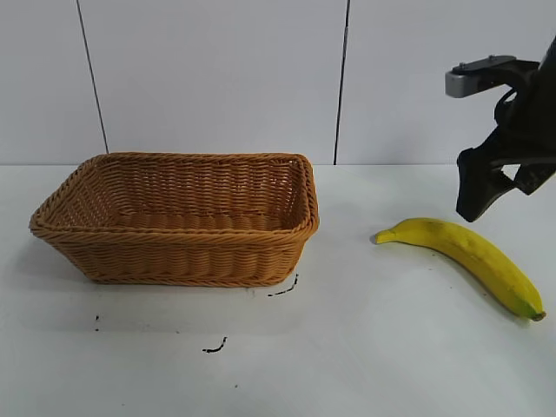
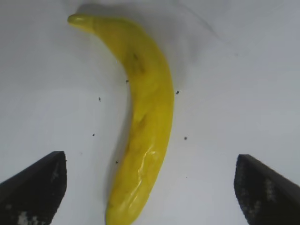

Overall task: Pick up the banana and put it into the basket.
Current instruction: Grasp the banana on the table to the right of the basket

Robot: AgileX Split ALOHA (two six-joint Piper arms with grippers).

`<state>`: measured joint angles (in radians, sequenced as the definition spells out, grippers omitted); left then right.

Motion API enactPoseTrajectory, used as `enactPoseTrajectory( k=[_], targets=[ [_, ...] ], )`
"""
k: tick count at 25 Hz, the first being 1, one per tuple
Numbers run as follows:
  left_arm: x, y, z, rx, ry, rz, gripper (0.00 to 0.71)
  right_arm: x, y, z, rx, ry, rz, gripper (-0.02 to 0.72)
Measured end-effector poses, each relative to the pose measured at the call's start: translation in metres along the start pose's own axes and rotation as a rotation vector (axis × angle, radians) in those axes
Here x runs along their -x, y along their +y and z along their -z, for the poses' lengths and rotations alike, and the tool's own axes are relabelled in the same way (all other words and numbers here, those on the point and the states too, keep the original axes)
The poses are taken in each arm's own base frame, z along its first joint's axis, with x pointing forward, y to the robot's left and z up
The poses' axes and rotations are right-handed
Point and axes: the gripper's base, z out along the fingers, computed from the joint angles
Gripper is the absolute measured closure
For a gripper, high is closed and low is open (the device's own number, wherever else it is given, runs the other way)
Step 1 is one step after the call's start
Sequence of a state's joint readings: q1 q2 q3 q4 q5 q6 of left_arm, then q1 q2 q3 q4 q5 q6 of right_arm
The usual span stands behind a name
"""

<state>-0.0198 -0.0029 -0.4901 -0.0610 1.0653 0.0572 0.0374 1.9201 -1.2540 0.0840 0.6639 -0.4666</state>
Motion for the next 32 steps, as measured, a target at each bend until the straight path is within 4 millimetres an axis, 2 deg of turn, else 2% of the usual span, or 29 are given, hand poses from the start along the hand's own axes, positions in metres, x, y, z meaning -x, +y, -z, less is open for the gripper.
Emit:
enactPoseTrajectory(
  k=[6, 13, 15, 17, 19, 20, 21, 22, 28, 32],
  targets=[
    [0.000, 0.000, 0.000, 0.000, 0.000, 0.000, 0.015, -0.004, 0.000, -0.042, 0.018, 0.022, -0.038, 0.008],
    [0.000, 0.000, 0.000, 0.000, 0.000, 0.000, 0.015, -0.012, 0.002, -0.069, 0.042, 0.073, -0.059, 0.008],
    [0.000, 0.000, 0.000, 0.000, 0.000, 0.000, 0.015, -0.012, 0.003, -0.071, 0.043, 0.076, -0.080, 0.008],
    [0.000, 0.000, 0.000, 0.000, 0.000, 0.000, 0.015, -0.012, 0.003, -0.071, 0.042, 0.076, -0.096, 0.047],
    [0.000, 0.000, 0.000, 0.000, 0.000, 0.000, 0.015, -0.013, 0.003, -0.071, 0.042, 0.076, -0.101, 0.155],
    [0.000, 0.000, 0.000, 0.000, 0.000, 0.000, 0.015, -0.012, 0.003, -0.071, 0.041, 0.076, -0.105, 0.227],
    [0.000, 0.000, 0.000, 0.000, 0.000, 0.000, 0.015, -0.012, 0.003, -0.071, 0.041, 0.076, -0.109, 0.338],
    [0.000, 0.000, 0.000, 0.000, 0.000, 0.000, 0.015, -0.012, 0.002, -0.071, 0.040, 0.075, -0.117, 0.395],
    [0.000, 0.000, 0.000, 0.000, 0.000, 0.000, 0.015, -0.008, 0.001, -0.062, 0.061, 0.119, -0.112, 0.391],
    [0.000, 0.000, 0.000, 0.000, 0.000, 0.000, 0.015, 0.008, -0.002, -0.031, 0.091, 0.158, -0.102, 0.391]
  ],
)
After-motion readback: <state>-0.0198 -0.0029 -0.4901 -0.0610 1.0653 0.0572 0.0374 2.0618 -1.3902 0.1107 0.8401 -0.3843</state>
